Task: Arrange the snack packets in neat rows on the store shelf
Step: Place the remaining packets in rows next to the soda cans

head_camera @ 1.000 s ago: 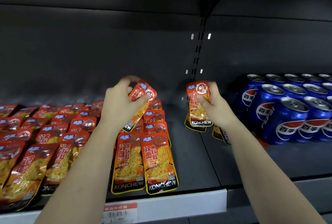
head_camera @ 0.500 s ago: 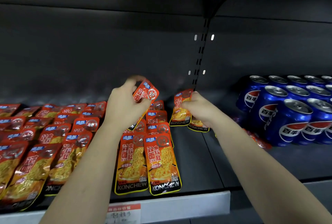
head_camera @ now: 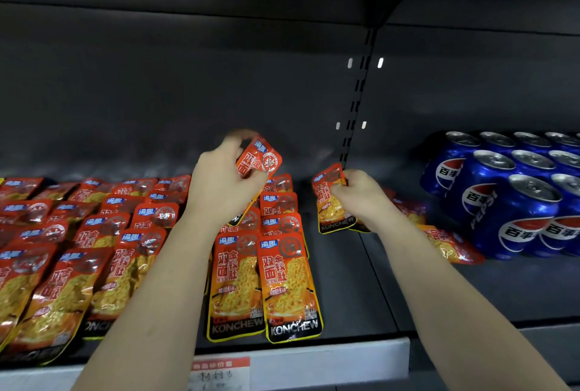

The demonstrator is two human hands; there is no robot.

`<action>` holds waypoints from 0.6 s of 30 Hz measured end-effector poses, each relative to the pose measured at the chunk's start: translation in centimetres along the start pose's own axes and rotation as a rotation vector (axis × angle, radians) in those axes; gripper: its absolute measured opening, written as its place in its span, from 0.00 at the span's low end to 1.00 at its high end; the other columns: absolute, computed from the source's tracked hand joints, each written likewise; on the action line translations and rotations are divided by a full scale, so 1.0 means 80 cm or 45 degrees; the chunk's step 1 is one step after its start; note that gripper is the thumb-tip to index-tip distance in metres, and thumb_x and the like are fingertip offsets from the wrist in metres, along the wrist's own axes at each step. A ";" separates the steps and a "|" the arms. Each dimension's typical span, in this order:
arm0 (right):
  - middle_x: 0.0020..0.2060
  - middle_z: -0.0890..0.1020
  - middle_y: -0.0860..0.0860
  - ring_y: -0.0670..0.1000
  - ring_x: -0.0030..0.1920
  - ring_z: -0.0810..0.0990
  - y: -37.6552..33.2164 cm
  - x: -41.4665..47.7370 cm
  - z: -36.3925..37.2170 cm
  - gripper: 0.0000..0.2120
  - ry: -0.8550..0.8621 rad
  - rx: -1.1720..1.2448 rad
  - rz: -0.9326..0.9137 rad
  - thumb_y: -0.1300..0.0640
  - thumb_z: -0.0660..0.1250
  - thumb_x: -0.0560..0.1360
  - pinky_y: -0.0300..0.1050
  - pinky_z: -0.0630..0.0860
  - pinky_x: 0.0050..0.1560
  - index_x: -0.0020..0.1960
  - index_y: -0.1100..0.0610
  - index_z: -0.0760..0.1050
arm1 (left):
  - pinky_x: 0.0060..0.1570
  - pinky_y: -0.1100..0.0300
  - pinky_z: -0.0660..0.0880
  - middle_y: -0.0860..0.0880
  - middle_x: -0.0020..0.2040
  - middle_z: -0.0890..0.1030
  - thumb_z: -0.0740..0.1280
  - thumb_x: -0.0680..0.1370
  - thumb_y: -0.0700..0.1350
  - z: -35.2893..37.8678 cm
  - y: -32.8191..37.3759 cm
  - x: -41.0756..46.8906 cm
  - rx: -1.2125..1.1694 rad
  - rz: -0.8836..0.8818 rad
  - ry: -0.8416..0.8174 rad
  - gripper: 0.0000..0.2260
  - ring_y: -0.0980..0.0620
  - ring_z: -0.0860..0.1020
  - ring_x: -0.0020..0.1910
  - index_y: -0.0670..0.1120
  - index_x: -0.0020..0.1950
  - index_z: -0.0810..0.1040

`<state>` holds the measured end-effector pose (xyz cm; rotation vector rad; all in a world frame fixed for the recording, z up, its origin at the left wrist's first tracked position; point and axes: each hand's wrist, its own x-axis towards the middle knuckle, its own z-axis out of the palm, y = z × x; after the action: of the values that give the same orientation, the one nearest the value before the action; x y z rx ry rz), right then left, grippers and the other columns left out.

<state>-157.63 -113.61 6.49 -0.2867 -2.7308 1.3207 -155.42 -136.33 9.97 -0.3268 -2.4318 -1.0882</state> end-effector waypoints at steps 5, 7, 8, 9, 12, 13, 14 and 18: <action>0.41 0.85 0.57 0.56 0.42 0.84 0.007 0.006 0.000 0.04 0.012 0.124 -0.023 0.59 0.73 0.71 0.54 0.81 0.49 0.45 0.56 0.80 | 0.46 0.61 0.77 0.52 0.52 0.82 0.72 0.73 0.47 0.000 -0.001 0.001 0.010 0.010 0.004 0.23 0.52 0.81 0.49 0.51 0.66 0.70; 0.42 0.84 0.57 0.57 0.44 0.84 0.008 0.008 0.000 0.09 0.022 0.196 -0.004 0.59 0.76 0.69 0.57 0.81 0.51 0.46 0.55 0.78 | 0.46 0.62 0.75 0.52 0.53 0.82 0.72 0.73 0.47 0.001 0.000 0.001 0.011 0.016 0.006 0.24 0.52 0.81 0.50 0.51 0.67 0.70; 0.42 0.84 0.57 0.57 0.44 0.84 0.008 0.009 0.001 0.11 0.021 0.211 -0.008 0.59 0.77 0.68 0.58 0.81 0.51 0.46 0.55 0.78 | 0.46 0.63 0.74 0.52 0.54 0.82 0.72 0.73 0.47 0.001 0.000 0.001 0.010 0.017 0.006 0.24 0.53 0.81 0.50 0.50 0.67 0.70; 0.42 0.83 0.56 0.56 0.44 0.84 0.007 0.009 0.002 0.12 0.020 0.205 -0.011 0.59 0.78 0.68 0.57 0.81 0.51 0.47 0.55 0.78 | 0.45 0.64 0.74 0.52 0.54 0.81 0.72 0.73 0.47 0.001 0.000 0.001 0.008 0.017 0.004 0.24 0.53 0.80 0.50 0.50 0.67 0.70; 0.37 0.82 0.52 0.49 0.37 0.82 0.003 0.006 0.006 0.15 0.001 0.152 -0.022 0.60 0.77 0.69 0.49 0.81 0.44 0.54 0.59 0.78 | 0.43 0.67 0.73 0.52 0.54 0.81 0.72 0.73 0.47 0.002 0.000 0.000 -0.017 0.014 0.001 0.24 0.54 0.80 0.49 0.50 0.67 0.69; 0.35 0.82 0.51 0.47 0.33 0.81 0.001 0.005 0.006 0.17 -0.011 0.134 -0.018 0.61 0.76 0.70 0.45 0.78 0.39 0.57 0.59 0.77 | 0.42 0.69 0.73 0.52 0.54 0.81 0.72 0.73 0.47 0.002 0.000 0.000 -0.030 0.010 0.001 0.24 0.55 0.80 0.48 0.50 0.67 0.69; 0.34 0.81 0.52 0.47 0.31 0.79 0.000 0.004 0.007 0.19 -0.024 0.124 -0.011 0.63 0.75 0.70 0.42 0.75 0.35 0.59 0.60 0.76 | 0.42 0.70 0.72 0.53 0.54 0.81 0.72 0.72 0.47 0.002 0.000 0.001 -0.044 0.006 0.004 0.24 0.55 0.79 0.48 0.51 0.67 0.69; 0.35 0.83 0.55 0.46 0.27 0.79 -0.003 0.001 0.009 0.20 -0.005 0.057 0.005 0.66 0.74 0.70 0.39 0.76 0.32 0.60 0.57 0.76 | 0.41 0.73 0.69 0.57 0.51 0.78 0.72 0.73 0.47 0.001 0.002 0.000 -0.074 -0.004 0.016 0.24 0.59 0.77 0.45 0.50 0.67 0.69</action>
<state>-157.87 -114.27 6.20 -0.2863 -2.7011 1.3822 -155.39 -136.16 10.00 -0.3341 -2.3938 -1.1606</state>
